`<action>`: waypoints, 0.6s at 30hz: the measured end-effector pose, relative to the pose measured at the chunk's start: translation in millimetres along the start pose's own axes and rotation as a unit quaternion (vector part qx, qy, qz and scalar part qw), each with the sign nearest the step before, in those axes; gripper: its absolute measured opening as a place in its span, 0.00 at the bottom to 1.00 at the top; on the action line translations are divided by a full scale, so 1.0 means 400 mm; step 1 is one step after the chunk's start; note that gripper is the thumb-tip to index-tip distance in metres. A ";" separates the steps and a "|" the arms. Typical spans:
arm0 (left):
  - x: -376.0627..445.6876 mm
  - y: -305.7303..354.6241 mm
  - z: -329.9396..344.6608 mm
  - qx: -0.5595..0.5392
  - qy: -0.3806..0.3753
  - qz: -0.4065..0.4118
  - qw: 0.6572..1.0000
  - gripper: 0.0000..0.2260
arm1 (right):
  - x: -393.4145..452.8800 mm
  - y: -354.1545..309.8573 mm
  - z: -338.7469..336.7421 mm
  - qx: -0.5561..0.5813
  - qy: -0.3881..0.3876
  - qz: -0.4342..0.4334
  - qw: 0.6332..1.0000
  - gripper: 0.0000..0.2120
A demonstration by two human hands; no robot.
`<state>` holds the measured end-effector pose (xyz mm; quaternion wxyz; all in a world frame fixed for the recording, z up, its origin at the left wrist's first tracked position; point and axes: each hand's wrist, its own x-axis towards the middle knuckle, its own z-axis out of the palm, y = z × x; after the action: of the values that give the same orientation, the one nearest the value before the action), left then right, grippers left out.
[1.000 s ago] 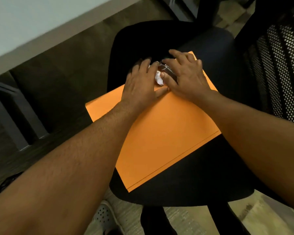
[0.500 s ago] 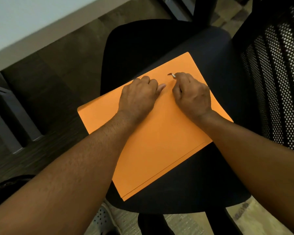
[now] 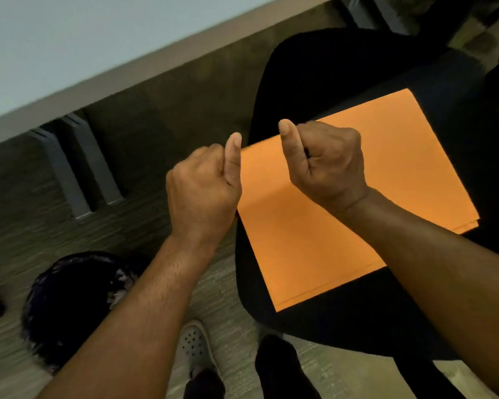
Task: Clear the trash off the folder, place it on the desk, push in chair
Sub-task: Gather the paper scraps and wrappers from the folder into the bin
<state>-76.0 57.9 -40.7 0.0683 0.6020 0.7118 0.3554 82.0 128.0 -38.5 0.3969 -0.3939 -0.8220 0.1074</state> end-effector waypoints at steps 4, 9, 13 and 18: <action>-0.110 -0.127 -0.143 0.029 0.030 -0.054 0.998 0.20 | 0.017 -0.180 0.110 0.077 -0.063 -0.071 0.993 0.23; -0.271 -0.311 -0.288 0.086 0.063 -0.148 0.983 0.21 | -0.021 -0.382 0.270 0.138 -0.138 -0.061 0.979 0.20; -0.396 -0.448 -0.368 0.135 0.076 -0.217 0.964 0.21 | -0.089 -0.521 0.398 0.162 -0.194 -0.004 0.968 0.20; -0.524 -0.594 -0.422 0.162 0.104 -0.343 0.919 0.23 | -0.206 -0.653 0.545 0.168 -0.221 0.052 0.959 0.21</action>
<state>-301.0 -208.7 -125.3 0.0131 0.2837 0.9256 0.2504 -195.0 -76.8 -101.7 0.2599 -0.3303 -0.8378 0.3485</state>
